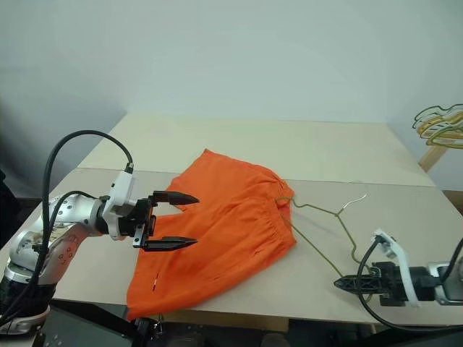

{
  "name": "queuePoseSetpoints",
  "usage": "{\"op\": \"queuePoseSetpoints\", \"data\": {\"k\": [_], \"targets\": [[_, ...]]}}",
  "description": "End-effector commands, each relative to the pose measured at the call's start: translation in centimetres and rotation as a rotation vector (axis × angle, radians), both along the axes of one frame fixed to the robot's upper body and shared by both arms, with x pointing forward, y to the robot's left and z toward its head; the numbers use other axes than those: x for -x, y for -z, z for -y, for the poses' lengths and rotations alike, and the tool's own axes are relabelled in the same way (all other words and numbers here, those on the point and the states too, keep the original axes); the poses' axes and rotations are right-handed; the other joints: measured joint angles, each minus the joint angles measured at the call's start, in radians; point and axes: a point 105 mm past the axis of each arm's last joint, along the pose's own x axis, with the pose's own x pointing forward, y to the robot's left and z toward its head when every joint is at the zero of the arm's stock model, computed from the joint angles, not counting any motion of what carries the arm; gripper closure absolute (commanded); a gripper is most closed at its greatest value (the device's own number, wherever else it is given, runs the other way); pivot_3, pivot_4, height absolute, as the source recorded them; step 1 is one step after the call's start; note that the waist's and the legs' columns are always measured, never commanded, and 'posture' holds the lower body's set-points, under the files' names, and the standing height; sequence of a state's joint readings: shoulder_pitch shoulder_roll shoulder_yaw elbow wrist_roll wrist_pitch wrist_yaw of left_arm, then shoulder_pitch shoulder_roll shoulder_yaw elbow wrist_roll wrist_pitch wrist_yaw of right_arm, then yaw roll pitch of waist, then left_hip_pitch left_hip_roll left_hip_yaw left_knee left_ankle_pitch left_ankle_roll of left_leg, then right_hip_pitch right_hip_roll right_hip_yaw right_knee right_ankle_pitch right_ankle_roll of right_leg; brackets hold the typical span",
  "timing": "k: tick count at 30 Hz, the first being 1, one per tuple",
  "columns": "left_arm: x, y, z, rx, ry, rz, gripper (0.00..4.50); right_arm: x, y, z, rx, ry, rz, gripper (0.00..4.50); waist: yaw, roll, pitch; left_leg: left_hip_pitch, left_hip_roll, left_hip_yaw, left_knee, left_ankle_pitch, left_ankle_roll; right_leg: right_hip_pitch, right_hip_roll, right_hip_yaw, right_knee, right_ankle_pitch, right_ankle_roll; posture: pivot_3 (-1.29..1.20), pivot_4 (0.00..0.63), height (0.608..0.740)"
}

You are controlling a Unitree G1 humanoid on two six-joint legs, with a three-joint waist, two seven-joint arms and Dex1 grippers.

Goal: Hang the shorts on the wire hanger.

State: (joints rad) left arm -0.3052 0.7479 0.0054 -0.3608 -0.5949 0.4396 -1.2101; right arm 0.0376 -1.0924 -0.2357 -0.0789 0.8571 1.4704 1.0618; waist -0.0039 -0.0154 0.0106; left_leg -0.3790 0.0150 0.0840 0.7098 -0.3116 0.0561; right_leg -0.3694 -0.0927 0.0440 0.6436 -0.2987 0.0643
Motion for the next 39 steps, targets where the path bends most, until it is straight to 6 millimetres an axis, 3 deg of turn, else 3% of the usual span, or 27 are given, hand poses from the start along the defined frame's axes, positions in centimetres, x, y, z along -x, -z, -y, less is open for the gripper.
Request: {"op": "queuePoseSetpoints", "data": {"k": [1,11,14,20,27,33,39], "targets": [[0.8,-0.9,-0.5,-0.019,0.009,0.046,0.03,0.2,-0.1,0.2,0.010,-0.002,-0.020,4.50,0.007,0.000,0.000,-0.001,0.000,0.000,0.000,0.000,0.000,-0.001,0.000,0.000,0.000,0.000,0.000,0.02,0.000,0.740],[1.2,-0.8,-0.7,-0.022,-0.022,0.049,0.03,1.9,-2.2,1.6,0.005,-0.037,-0.090,4.50,0.025,0.000,0.000,0.002,0.000,0.000,0.000,0.000,0.000,0.002,-0.001,-0.001,0.000,0.001,0.001,0.06,0.000,0.740],[1.3,-0.7,-0.8,-0.022,-0.026,0.047,0.03,2.1,-1.8,2.3,0.040,-0.037,-0.124,4.50,0.025,-0.001,0.001,0.001,0.000,0.000,0.000,0.000,0.001,0.001,-0.001,-0.001,-0.001,0.001,0.001,0.07,0.000,0.740],[1.4,-0.8,-0.8,-0.028,-0.031,0.058,0.03,-1.0,-2.1,1.2,-0.029,0.004,-0.085,4.50,0.022,-0.002,0.002,0.002,0.000,0.000,0.000,0.000,0.000,0.002,-0.001,0.000,-0.001,0.001,0.001,0.08,0.000,0.740],[1.6,-0.7,-1.0,-0.034,-0.034,0.061,0.03,-2.3,-2.3,0.6,-0.103,0.060,-0.168,4.50,0.043,-0.001,0.002,-0.002,0.000,-0.001,0.000,0.000,0.000,-0.002,-0.002,-0.002,-0.001,0.001,0.001,0.10,0.000,0.740],[1.7,-0.6,-1.1,-0.036,-0.038,0.065,0.03,-2.5,-1.6,1.2,-0.093,0.112,-0.208,4.50,0.055,-0.001,0.002,-0.003,0.000,-0.001,0.000,0.000,0.000,-0.002,-0.003,-0.003,-0.001,0.001,0.001,0.10,0.000,0.740],[1.7,-0.6,-1.0,-0.034,-0.036,0.069,0.03,-4.5,-2.9,-1.0,-0.208,0.066,-0.129,4.50,0.049,0.000,0.002,-0.002,0.000,-0.001,0.000,0.000,0.000,-0.002,-0.002,-0.002,-0.001,0.002,-0.001,0.10,0.000,0.740]]}}
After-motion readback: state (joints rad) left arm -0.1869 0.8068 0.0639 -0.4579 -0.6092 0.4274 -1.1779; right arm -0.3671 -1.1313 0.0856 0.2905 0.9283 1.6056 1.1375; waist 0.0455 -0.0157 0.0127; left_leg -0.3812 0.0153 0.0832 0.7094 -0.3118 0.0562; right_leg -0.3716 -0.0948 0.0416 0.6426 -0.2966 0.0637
